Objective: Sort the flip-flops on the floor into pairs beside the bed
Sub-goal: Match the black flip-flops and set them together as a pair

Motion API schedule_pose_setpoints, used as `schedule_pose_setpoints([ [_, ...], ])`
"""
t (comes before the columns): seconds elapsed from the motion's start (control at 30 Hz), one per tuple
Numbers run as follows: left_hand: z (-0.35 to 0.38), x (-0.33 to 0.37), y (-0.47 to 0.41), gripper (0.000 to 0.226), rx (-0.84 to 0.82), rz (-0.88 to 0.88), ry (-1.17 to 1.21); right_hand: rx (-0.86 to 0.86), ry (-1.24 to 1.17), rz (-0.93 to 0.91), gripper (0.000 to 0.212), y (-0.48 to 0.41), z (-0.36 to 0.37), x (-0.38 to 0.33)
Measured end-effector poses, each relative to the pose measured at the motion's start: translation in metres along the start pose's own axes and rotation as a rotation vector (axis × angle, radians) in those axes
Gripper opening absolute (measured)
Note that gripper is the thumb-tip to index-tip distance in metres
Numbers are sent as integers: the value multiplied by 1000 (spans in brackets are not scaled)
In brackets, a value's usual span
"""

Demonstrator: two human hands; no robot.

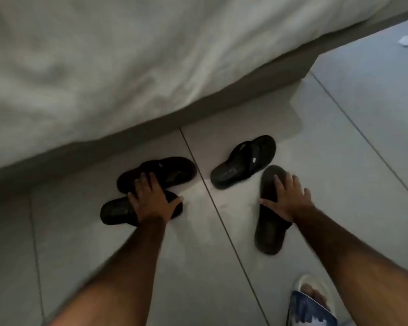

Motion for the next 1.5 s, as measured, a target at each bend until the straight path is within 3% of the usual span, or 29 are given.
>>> schedule_pose_setpoints([
  [0.07,19,-31,6,140,43,-243,87,-28,-52,20,105,-5,23,3],
  [0.13,47,-48,15,144,24,-333,166,-16,-154,18,104,-8,44,5],
  [0.23,70,-49,18,136,39,-306,260,30,-233,7,103,-10,55,7],
  [0.4,76,-31,33,131,72,-296,278,48,-172,28,105,-7,47,11],
  [0.5,83,-8,45,131,52,-273,260,299,-138,-20,104,-6,12,-5],
  [0.57,88,7,52,133,25,-267,243,370,-87,-106,95,-16,-8,-27],
  [0.67,95,26,61,134,6,-244,206,282,-27,-135,86,-45,-23,-49],
  [0.8,98,44,72,132,-19,-181,132,114,-111,-125,95,-69,-25,-64],
  [0.9,103,58,75,131,-131,-110,78,37,-124,-121,96,-70,-18,-66],
  [1.03,106,75,63,101,-347,-47,-42,48,-71,-142,82,-64,-7,-66],
  [1.13,97,76,46,91,-398,-46,-38,57,-83,-123,76,-64,-4,-63],
  [1.5,73,78,5,121,-326,-121,-42,90,-99,-112,51,-48,-2,-25],
])
Point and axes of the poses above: each hand's wrist, its own y-axis away from the middle knuckle, its own z-axis out of the palm, x = y × z, the point moved 8 cm from there along -y, towards the middle knuckle, and after that the axes turned 1 degree about -x, right-handed, at the moved point
